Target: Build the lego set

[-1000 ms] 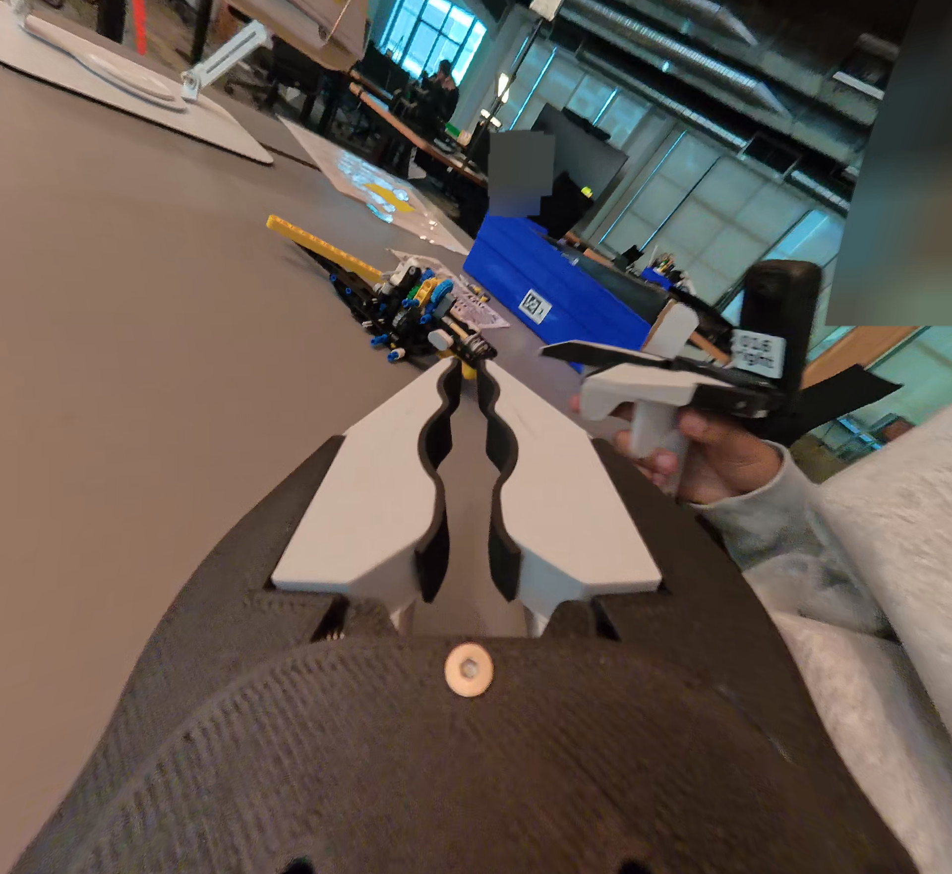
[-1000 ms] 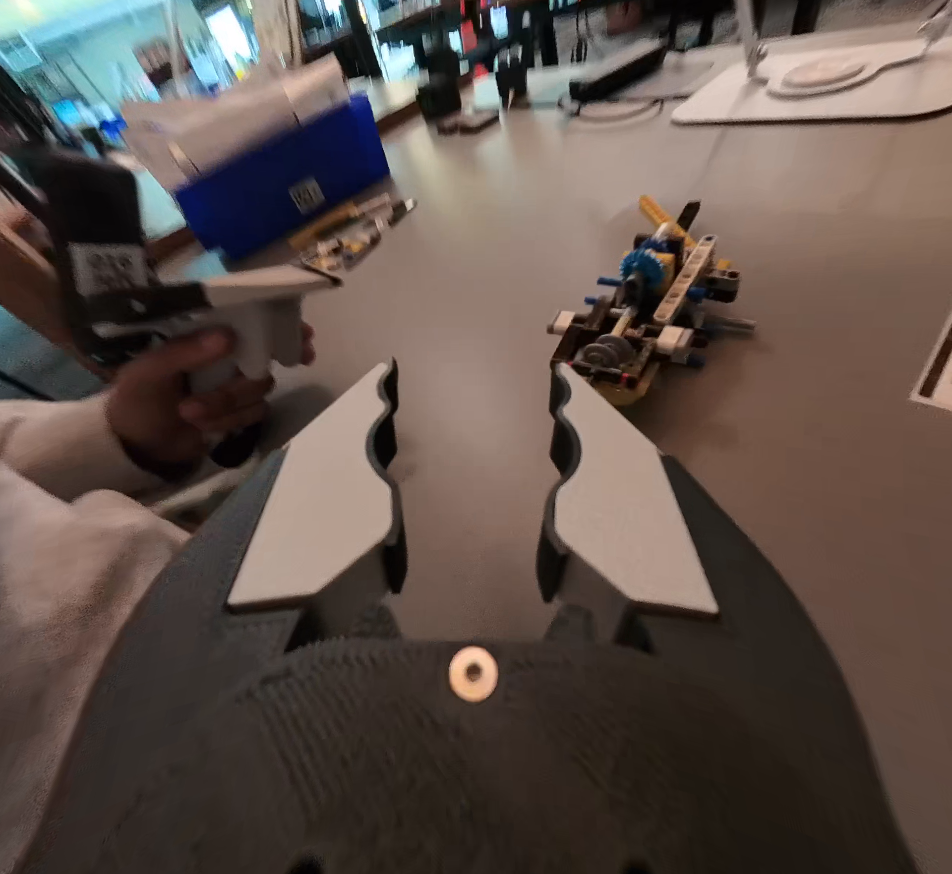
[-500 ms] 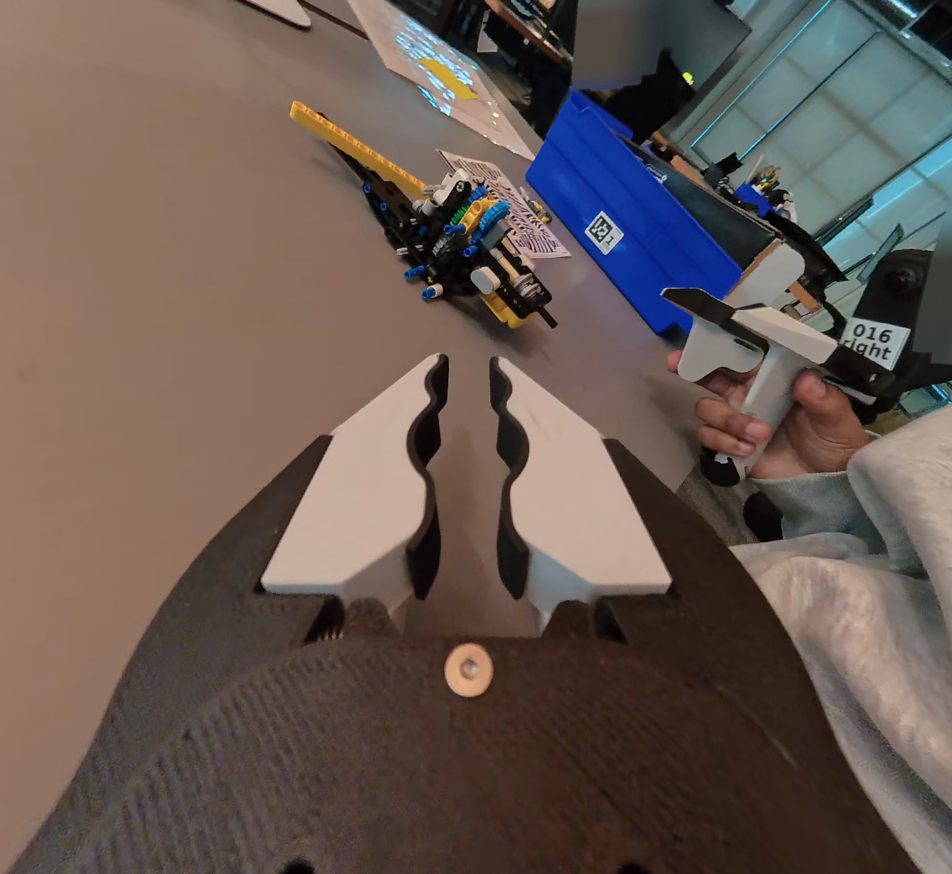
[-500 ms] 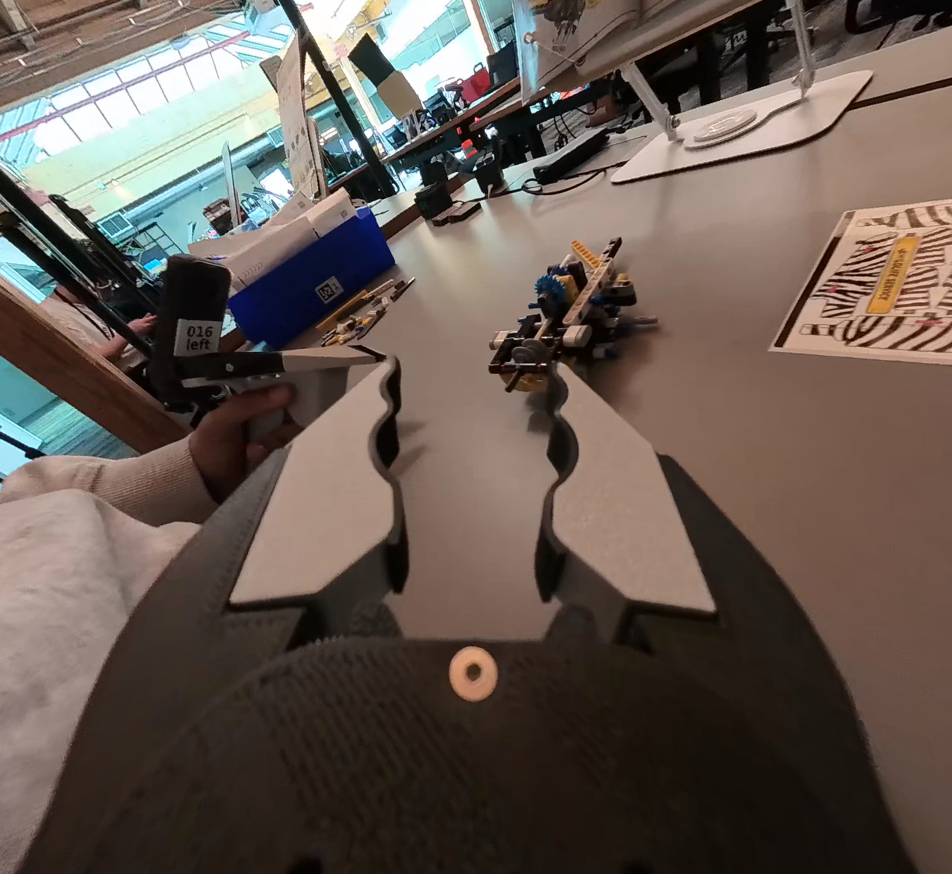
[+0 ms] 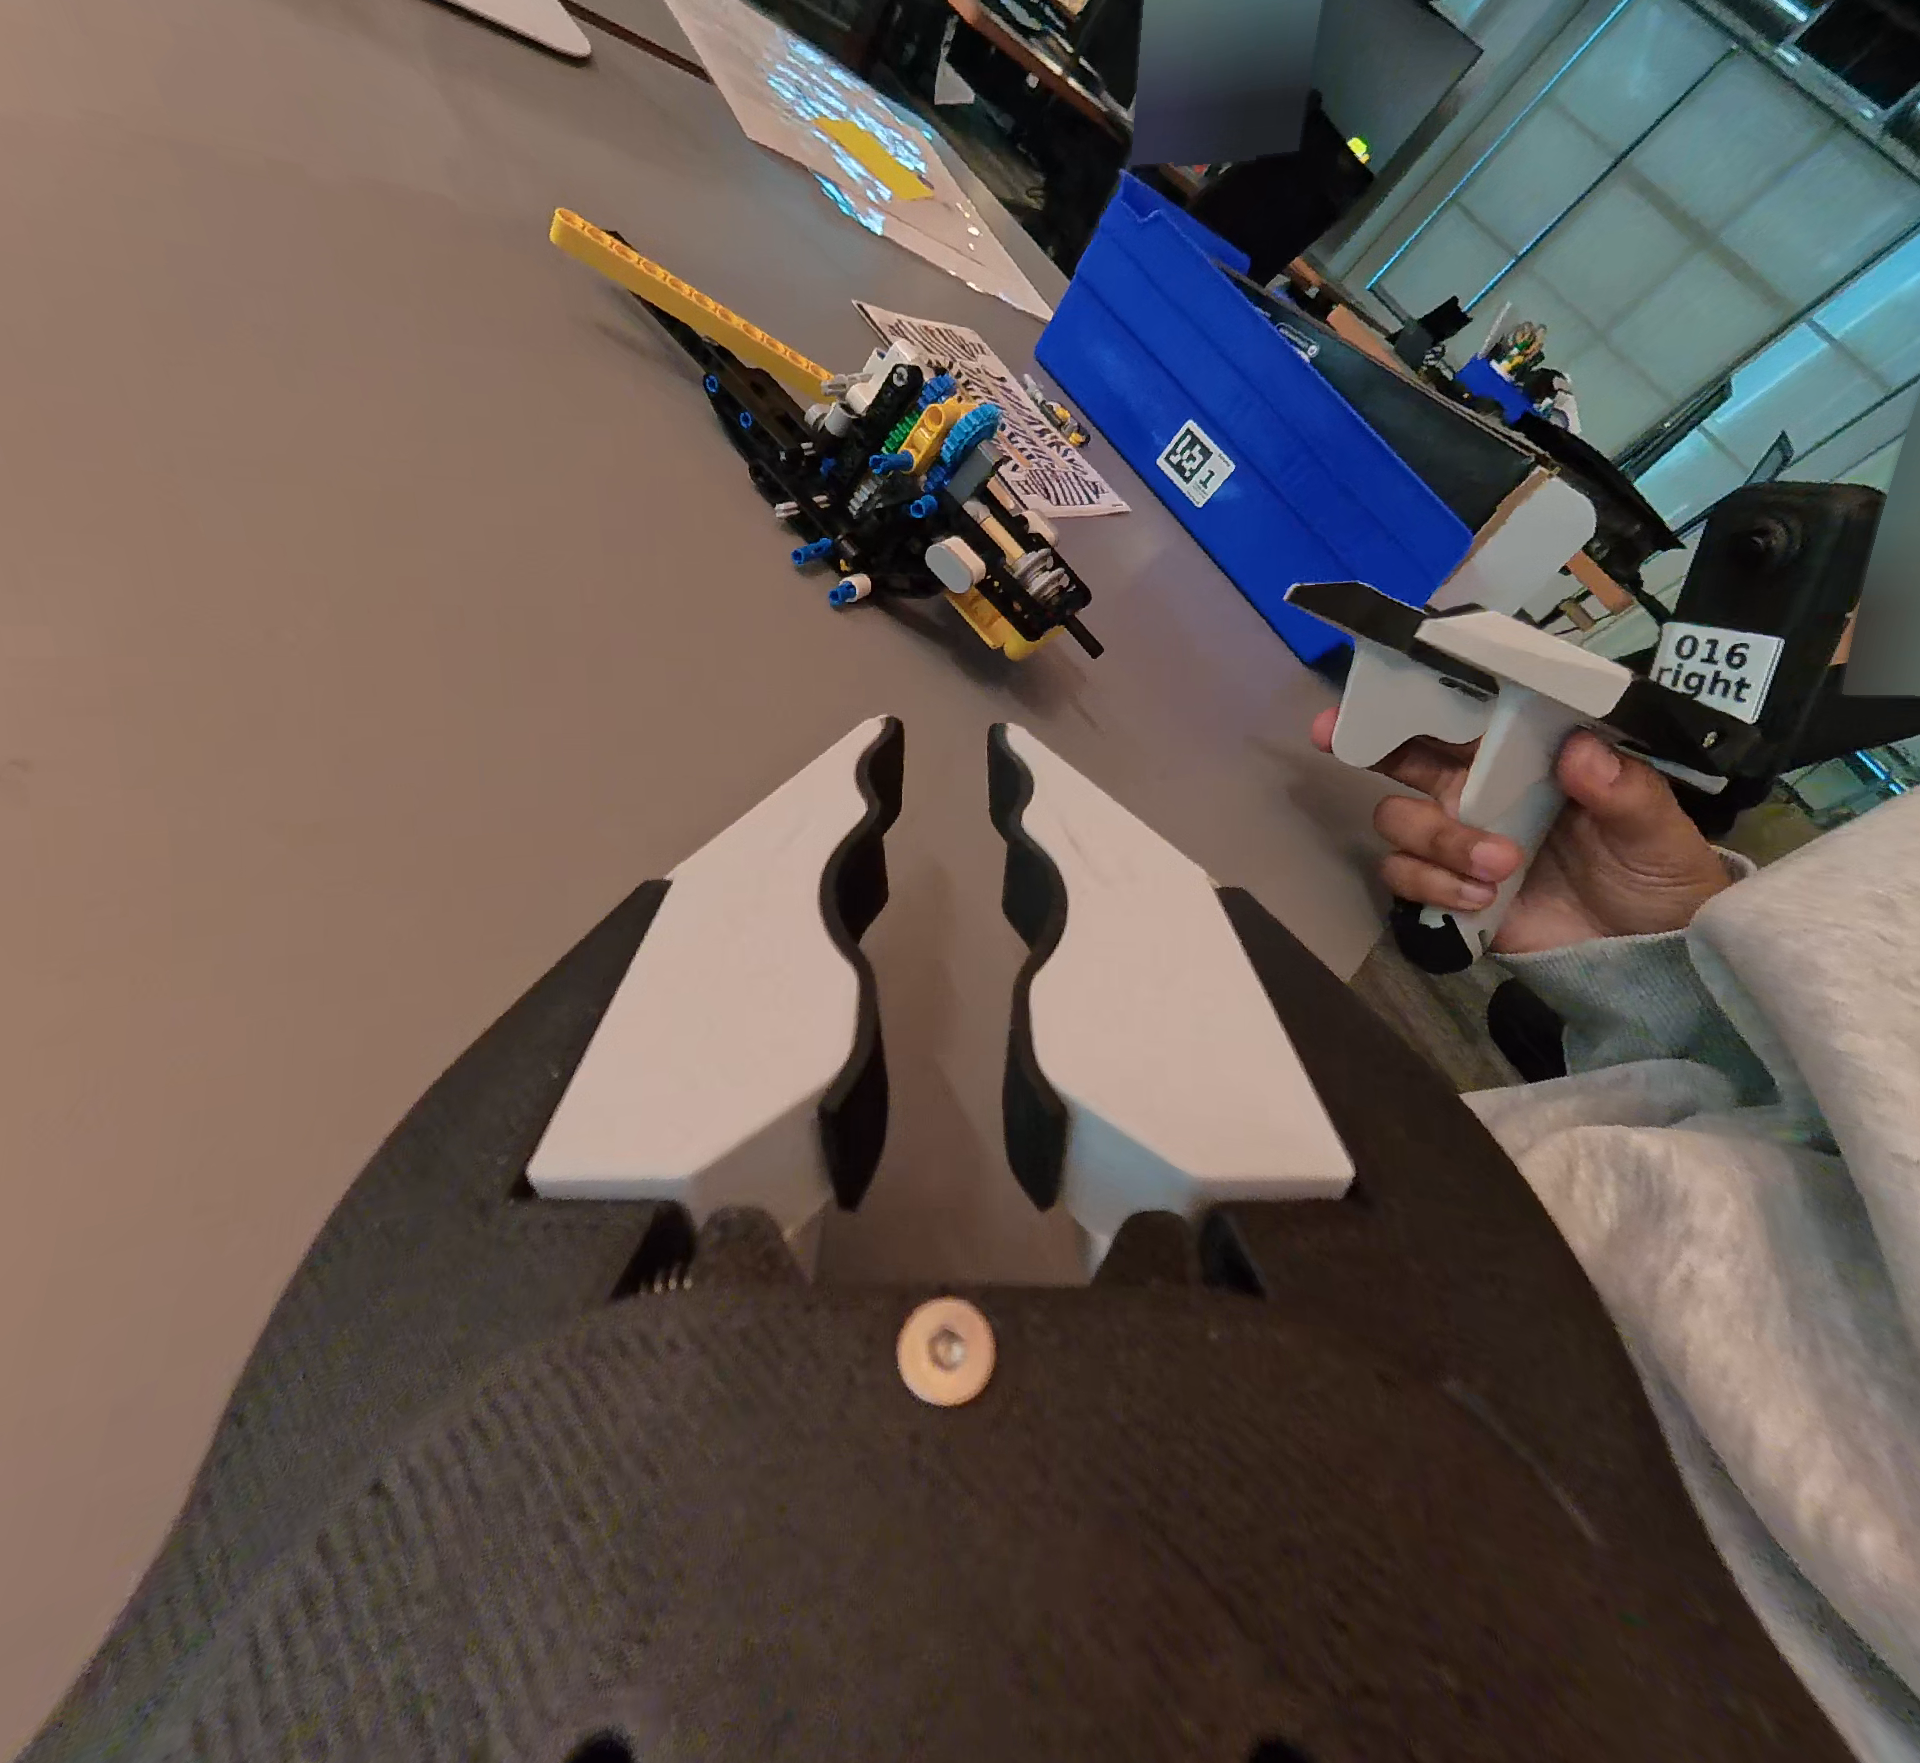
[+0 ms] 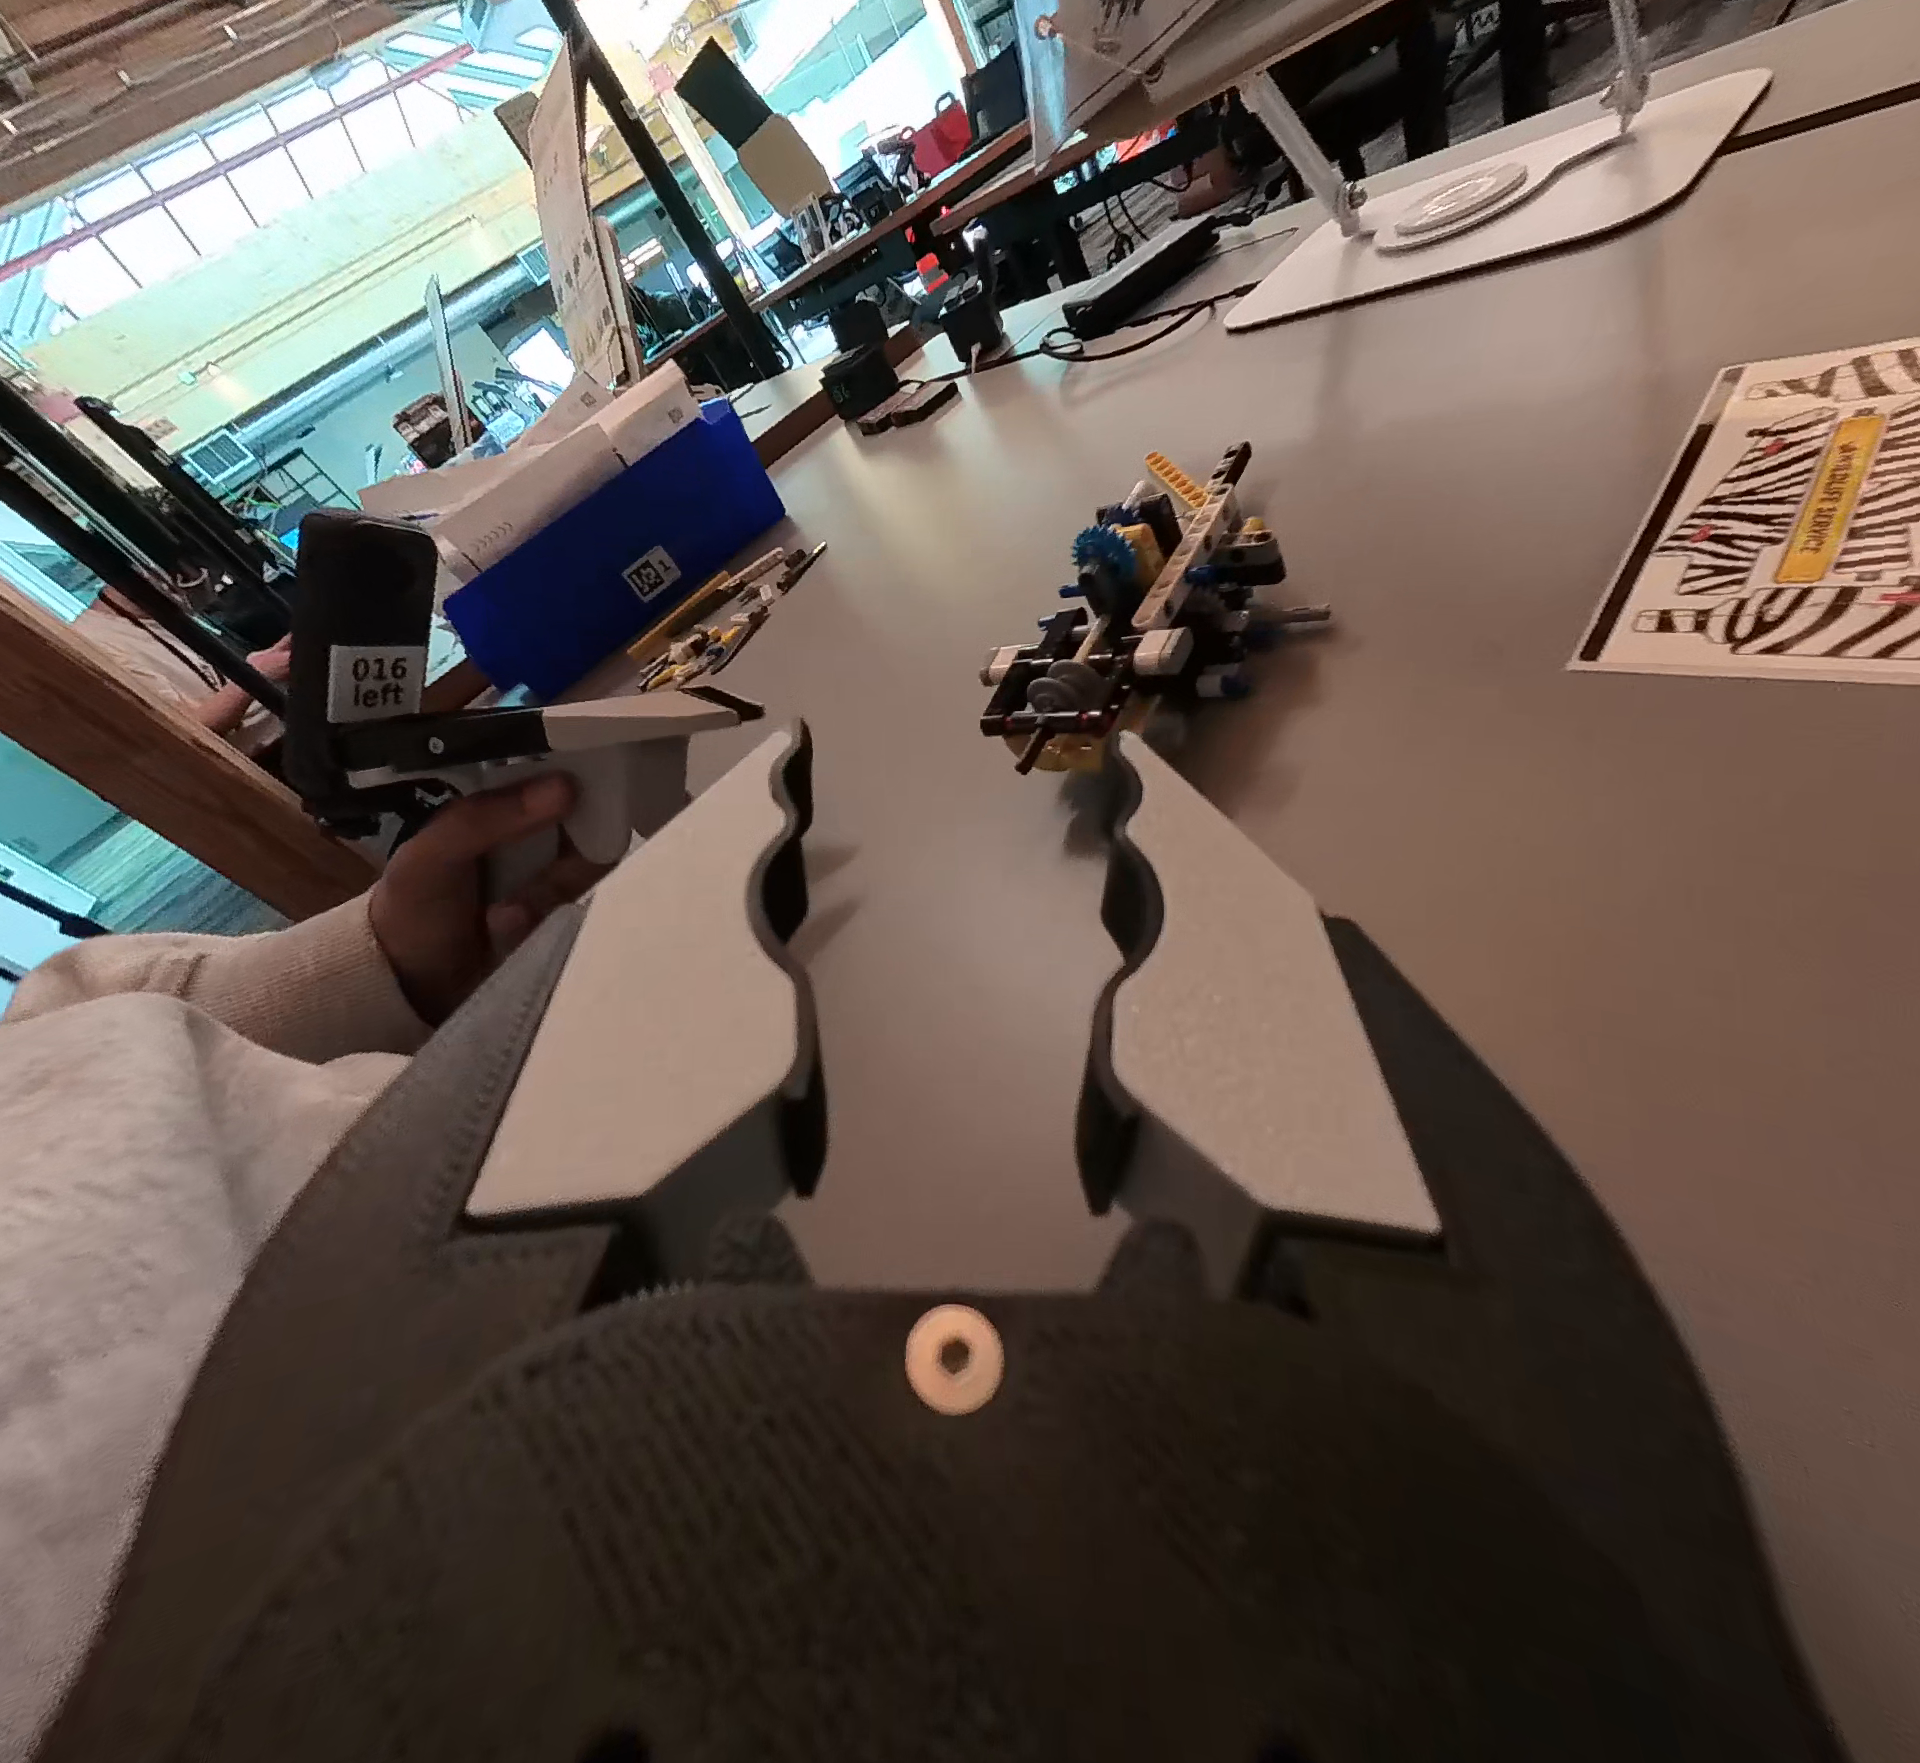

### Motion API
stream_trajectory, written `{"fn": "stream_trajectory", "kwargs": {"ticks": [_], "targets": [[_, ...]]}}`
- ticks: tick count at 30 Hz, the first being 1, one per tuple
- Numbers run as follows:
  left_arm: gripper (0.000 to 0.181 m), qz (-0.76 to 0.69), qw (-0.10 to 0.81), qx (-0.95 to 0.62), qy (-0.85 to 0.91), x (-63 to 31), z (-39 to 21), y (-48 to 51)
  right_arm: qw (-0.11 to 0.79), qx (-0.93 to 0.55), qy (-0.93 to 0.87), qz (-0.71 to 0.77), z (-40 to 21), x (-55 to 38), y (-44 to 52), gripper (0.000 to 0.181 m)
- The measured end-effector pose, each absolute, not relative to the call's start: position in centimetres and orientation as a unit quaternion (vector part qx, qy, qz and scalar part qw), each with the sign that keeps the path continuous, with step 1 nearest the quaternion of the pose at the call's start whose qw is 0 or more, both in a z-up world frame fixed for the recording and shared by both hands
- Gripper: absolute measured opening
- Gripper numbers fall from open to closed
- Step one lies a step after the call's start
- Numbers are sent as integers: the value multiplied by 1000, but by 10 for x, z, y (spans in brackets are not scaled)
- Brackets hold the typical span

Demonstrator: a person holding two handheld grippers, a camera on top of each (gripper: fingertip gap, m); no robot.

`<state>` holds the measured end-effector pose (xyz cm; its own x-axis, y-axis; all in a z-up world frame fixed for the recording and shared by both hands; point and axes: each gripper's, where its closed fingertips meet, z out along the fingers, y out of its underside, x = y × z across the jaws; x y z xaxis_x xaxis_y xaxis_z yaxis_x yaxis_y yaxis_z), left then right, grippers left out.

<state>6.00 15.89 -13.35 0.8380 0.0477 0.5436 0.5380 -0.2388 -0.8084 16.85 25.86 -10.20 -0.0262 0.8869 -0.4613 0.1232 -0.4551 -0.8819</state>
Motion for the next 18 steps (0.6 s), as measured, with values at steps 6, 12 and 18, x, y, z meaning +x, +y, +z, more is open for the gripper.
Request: {"fn": "stream_trajectory", "kwargs": {"ticks": [6,12,18], "targets": [[13,-208,600,-750,-184,61,-129,157,330,-615,-424,578,-103,167,252,54],[18,-203,607,-747,-180,62,-126,156,347,-615,-400,584,-96,170,261,47],[29,-202,582,-764,-194,60,-135,160,352,-620,-313,628,-83,183,291,51]]}}
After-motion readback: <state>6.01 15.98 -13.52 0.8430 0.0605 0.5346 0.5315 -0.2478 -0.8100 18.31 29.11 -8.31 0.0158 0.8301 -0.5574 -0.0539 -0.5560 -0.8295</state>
